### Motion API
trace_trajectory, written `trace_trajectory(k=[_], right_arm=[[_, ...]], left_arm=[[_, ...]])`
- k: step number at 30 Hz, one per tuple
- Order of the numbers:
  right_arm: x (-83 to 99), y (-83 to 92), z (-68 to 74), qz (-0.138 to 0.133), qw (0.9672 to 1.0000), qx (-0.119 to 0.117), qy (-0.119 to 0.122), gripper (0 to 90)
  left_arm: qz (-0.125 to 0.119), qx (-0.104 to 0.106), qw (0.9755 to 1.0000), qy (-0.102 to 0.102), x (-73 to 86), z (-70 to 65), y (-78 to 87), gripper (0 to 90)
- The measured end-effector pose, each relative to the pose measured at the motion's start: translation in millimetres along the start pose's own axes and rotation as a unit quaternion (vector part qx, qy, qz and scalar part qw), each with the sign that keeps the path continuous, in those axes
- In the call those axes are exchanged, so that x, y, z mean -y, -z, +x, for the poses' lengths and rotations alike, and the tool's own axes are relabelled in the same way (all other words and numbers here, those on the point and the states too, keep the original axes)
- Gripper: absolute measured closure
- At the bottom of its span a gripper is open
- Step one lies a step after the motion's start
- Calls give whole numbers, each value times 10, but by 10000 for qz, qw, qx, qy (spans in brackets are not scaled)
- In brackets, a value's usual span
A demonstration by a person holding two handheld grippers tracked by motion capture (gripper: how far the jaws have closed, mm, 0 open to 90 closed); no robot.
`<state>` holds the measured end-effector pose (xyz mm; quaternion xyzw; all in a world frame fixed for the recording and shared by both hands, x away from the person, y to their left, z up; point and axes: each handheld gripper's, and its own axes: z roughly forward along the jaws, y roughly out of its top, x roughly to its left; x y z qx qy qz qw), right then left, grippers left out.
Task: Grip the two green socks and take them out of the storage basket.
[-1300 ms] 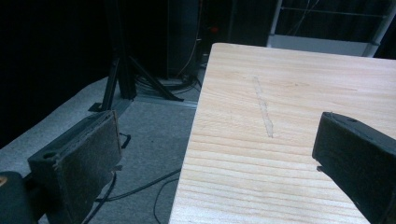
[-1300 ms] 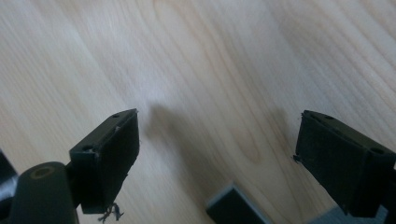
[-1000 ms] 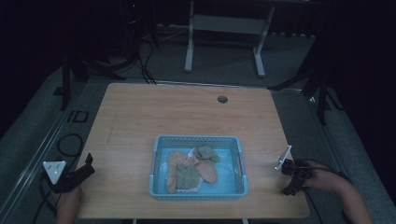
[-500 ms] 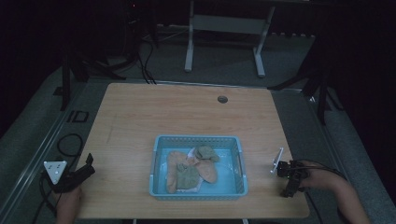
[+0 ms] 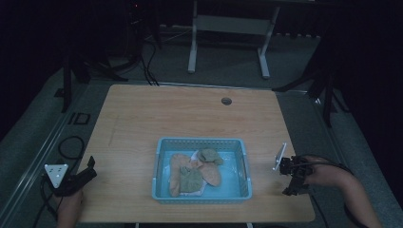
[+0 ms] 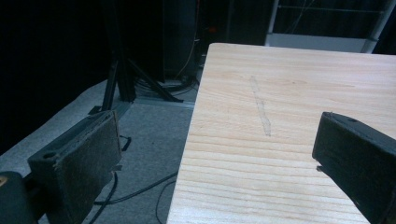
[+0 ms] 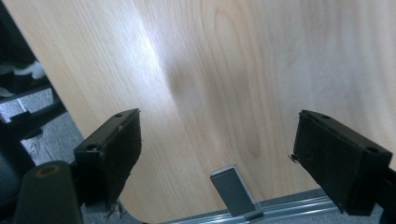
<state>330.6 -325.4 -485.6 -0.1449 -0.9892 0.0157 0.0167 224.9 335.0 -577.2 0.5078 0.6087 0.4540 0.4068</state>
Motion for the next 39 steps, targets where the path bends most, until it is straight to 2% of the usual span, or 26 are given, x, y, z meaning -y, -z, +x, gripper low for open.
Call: trace_trajectory(k=[5, 7, 10, 16, 20, 26, 35, 36, 38, 39], right_arm=[[-134, 188, 41, -138, 9998, 25, 146, 148], [-204, 254, 56, -209, 9995, 122, 194, 143], [-305, 348, 88, -296, 9990, 35, 330, 143], [-496, 491, 175, -297, 9976, 28, 621, 143], [-727, 592, 244, -271, 9964, -15, 805, 145], [-1023, 624, 319, -304, 9936, -47, 1086, 142], [-1435, 552, 391, -223, 9901, -64, 1384, 141], [-1435, 552, 391, -223, 9901, -64, 1384, 141], [-1596, 515, 433, -162, 9882, -112, 1520, 140], [-1617, 511, 438, -160, 9879, -107, 1538, 139]], left_arm=[[3, 55, 10000, -22, 2, -7, -1, 13], [15, 51, 10000, -24, 1, -8, -2, 13], [13, 45, 10000, -20, 1, -10, -4, 13], [12, 47, 10000, -24, 1, -12, -5, 13], [14, 53, 10000, -20, 2, -11, -4, 13], [16, 69, 10000, -16, 1, -11, -4, 13], [6, 76, 10000, -20, 2, -9, -2, 13], [6, 76, 10000, -20, 2, -9, -2, 13], [8, 80, 10000, -20, 2, -7, -1, 13], [1, 81, 10000, -18, 3, -8, -1, 13]])
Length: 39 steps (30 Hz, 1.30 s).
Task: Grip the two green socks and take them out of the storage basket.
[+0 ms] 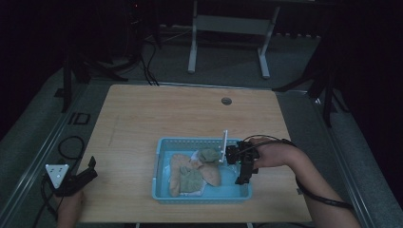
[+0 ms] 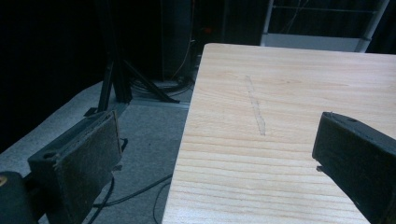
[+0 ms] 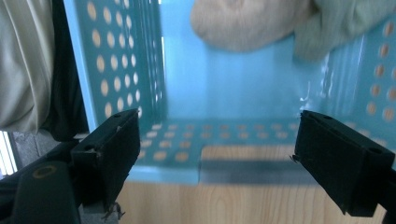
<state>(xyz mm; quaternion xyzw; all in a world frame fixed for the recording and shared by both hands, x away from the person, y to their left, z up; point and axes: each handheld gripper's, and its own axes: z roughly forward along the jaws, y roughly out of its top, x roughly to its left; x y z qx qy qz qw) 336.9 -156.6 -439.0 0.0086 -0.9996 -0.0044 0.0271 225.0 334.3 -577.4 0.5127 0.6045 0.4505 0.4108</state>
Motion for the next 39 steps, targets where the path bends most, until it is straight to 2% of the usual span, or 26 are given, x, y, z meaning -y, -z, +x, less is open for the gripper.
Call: trace_trajectory(k=[3, 4, 6, 8, 13, 15, 18, 19, 21, 26, 30, 35, 39], right_arm=[[-96, -10, -6, 1, 10000, 5, 90, 139], [-180, -18, -13, -43, 9998, 13, 174, 139], [-211, -20, -11, -51, 9998, -4, 176, 139], [-338, -49, -18, -73, 9995, -36, 291, 140], [-535, -99, -16, -2, 9991, -97, 423, 142], [-668, -132, -2, 50, 9983, -94, 566, 142], [-750, -151, 14, 26, 9978, -134, 653, 142], [-829, -174, 38, -37, 9969, -117, 774, 142], [-886, -191, 51, -81, 9964, -109, 839, 145], [-1019, -231, 63, -159, 9964, -133, 828, 145], [-1143, -289, 78, -122, 9956, -108, 925, 154], [-1297, -380, 76, -120, 9950, 10, 996, 199], [-1371, -456, 81, -48, 9940, -38, 1088, 263]], left_arm=[[0, 2, 10000, 2, 0, -1, 1, 13], [-3, 2, 10000, 3, 0, -2, 1, 13], [-4, 6, 10000, 5, 0, -2, 1, 13], [-4, 5, 10000, 6, 1, -2, 1, 13], [-8, 23, 10000, 11, 1, 0, 2, 13], [-4, 25, 10000, 12, 0, 4, 5, 13], [-4, 26, 10000, 2, 0, 8, 6, 13], [-12, 35, 10000, 5, 0, 9, 7, 13], [-11, 36, 10000, 8, 0, 9, 7, 13], [-19, 41, 10000, 11, 1, 9, 7, 13], [-11, 45, 10000, 6, 1, 8, 7, 13], [-11, 45, 10000, 11, 1, 3, 7, 13], [-10, 47, 10000, 12, 1, 5, 8, 13]])
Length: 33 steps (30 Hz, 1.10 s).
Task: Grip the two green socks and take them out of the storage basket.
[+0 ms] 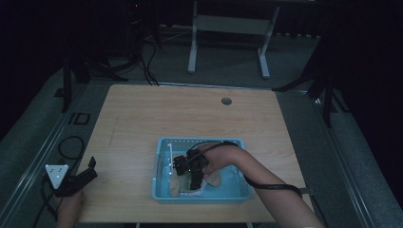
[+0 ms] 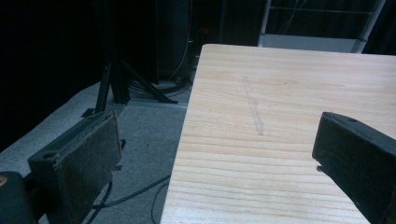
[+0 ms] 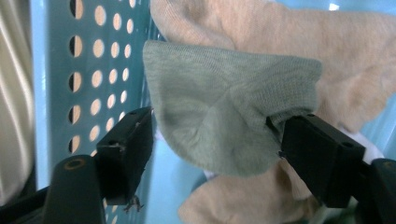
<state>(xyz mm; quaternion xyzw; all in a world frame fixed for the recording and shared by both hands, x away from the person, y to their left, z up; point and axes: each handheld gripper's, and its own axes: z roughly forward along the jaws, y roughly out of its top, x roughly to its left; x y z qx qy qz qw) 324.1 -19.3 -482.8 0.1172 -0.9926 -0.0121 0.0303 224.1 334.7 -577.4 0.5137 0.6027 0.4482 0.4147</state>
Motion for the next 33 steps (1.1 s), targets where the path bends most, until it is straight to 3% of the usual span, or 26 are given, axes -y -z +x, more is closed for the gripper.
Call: trace_trajectory(k=[3, 4, 9, 10, 14, 15, 18, 19, 25, 33], right_arm=[[-21, -33, 7, 33, 9999, 106, 57, 305], [-33, -57, 19, 6, 9999, 158, 48, 375], [-64, -126, 46, 59, 9997, 241, -35, 474], [-87, -157, 50, 157, 9992, 358, -33, 638], [-85, -33, 76, 110, 9988, 471, 36, 802], [-85, -33, 76, 110, 9988, 471, 36, 802], [-61, 200, 112, -106, 9986, 507, 103, 828], [-61, 200, 112, -106, 9986, 507, 103, 828], [14, 575, 186, -288, 9972, 689, 110, 828], [170, 842, 215, -411, 9959, 810, 21, 828]], left_arm=[[3, 8, 10000, 3, 0, 1, 0, 13], [1, 9, 10000, -2, 0, 1, 1, 13], [-1, 2, 10000, -5, 0, -2, -1, 13], [1, 2, 10000, -3, 0, -2, -1, 13], [4, -1, 10000, -2, 0, -2, -2, 13], [4, -1, 10000, -2, 0, -2, -2, 13], [-3, -6, 10000, -7, -1, -3, -4, 13], [-3, -6, 10000, -7, -1, -3, -4, 13], [6, -6, 10000, -6, -1, -5, -7, 13], [17, -16, 10000, -15, -2, -5, -5, 13]])
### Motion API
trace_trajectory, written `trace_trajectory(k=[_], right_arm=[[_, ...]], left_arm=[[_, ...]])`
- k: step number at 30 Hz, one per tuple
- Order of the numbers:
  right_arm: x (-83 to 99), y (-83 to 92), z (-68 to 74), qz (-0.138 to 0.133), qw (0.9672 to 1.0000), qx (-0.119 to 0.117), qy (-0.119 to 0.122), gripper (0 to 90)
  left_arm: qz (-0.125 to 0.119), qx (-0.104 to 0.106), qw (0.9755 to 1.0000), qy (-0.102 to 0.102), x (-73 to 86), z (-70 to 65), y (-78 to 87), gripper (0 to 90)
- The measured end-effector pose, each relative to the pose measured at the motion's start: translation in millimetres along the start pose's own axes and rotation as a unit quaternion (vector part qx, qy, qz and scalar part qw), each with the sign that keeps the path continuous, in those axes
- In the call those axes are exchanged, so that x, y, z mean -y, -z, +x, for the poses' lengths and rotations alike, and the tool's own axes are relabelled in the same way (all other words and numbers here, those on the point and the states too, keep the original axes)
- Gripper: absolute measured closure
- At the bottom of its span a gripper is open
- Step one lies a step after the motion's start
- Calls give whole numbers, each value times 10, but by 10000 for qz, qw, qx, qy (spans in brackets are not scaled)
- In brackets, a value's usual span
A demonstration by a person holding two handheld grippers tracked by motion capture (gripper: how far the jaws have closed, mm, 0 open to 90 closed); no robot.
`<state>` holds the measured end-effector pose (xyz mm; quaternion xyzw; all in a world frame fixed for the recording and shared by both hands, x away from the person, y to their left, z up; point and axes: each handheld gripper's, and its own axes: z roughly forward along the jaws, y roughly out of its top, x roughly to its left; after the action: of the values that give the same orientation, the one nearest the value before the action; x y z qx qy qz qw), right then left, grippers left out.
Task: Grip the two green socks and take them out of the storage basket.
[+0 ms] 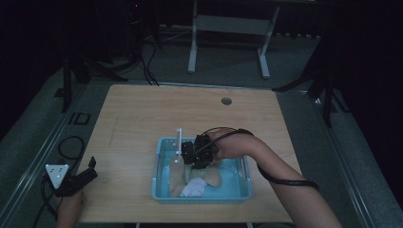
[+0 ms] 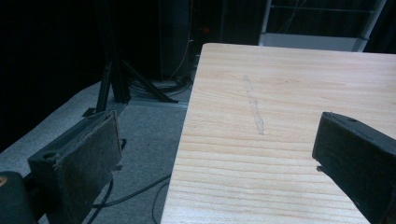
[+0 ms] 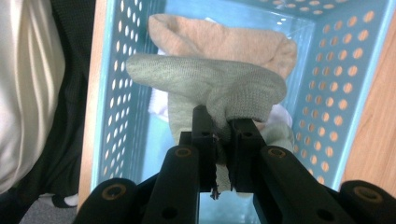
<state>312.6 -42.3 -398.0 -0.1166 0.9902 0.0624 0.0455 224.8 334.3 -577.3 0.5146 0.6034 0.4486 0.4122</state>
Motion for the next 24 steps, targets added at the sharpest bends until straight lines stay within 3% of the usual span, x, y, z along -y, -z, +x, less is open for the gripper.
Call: trace_trajectory(k=[7, 16, 23, 24], right_arm=[[165, 166, 4, -141, 9997, 50, -166, 828], [613, 494, 47, -320, 9979, 213, -519, 828], [1058, 675, 123, -358, 9944, 367, -920, 826], [1058, 675, 123, -358, 9944, 367, -920, 826]], left_arm=[[14, -11, 10000, -8, -1, 0, -1, 13], [24, -22, 10000, -5, -2, -1, -3, 13], [33, -35, 10000, 2, -2, -3, -6, 13], [33, -35, 10000, 2, -2, -3, -6, 13]])
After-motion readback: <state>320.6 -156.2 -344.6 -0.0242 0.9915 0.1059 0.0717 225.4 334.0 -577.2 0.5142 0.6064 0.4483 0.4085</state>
